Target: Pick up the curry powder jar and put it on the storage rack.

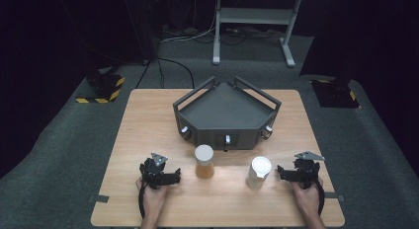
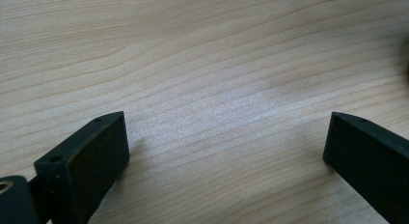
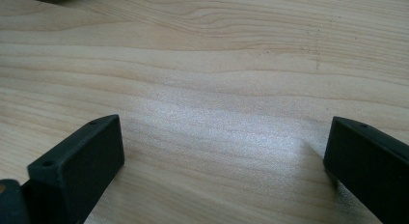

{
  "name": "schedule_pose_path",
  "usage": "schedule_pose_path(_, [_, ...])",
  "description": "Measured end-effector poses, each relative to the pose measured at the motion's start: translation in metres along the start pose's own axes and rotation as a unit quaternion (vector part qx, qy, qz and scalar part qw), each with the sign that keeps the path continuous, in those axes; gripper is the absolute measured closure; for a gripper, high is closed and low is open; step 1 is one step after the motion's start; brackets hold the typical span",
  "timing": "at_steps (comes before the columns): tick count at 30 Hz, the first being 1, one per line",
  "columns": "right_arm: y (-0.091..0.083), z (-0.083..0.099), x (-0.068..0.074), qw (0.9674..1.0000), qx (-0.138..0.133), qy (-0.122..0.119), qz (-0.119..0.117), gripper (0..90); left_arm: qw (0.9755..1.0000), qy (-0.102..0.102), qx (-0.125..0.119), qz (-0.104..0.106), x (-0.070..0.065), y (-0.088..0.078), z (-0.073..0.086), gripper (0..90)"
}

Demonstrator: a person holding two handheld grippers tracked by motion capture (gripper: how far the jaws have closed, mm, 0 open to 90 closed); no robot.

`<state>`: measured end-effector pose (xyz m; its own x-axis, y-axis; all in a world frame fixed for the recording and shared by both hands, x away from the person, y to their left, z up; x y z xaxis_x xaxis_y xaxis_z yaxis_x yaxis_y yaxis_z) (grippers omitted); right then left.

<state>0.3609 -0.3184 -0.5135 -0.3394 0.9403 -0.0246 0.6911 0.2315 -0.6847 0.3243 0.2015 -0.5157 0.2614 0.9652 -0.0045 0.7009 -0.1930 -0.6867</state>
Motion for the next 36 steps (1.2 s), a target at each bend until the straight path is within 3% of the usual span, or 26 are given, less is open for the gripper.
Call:
schedule_pose_path(23, [0.000, 0.000, 0.000, 1.0000, 0.000, 0.001, 0.001, 0.0, 0.9999, 0.010, 0.004, 0.009, 0.001, -0.002, 0.001, 0.4])
schedule_pose_path(30, [0.000, 0.000, 0.000, 1.0000, 0.000, 0.001, 0.001, 0.0, 0.9994, 0.020, -0.001, 0.030, -0.001, -0.011, 0.004, 0.4])
schedule_pose_path(36, [0.000, 0.000, 0.000, 1.0000, 0.000, 0.000, 0.001, 0.0, 0.9974, 0.046, -0.005, 0.055, -0.011, -0.018, 0.004, 0.4])
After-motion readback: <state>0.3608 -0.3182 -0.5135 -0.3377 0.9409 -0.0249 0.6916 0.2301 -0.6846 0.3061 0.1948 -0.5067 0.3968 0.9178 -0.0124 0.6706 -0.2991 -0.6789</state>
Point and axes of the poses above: each handheld gripper's, and its own axes: y roughly forward along the jaws, z roughly out of its underside, x roughly to its left, the point moved 9 cm from there along y, roughly forward along the jaws, and after that the axes turned 1 degree about -y, right-handed, at the moved point
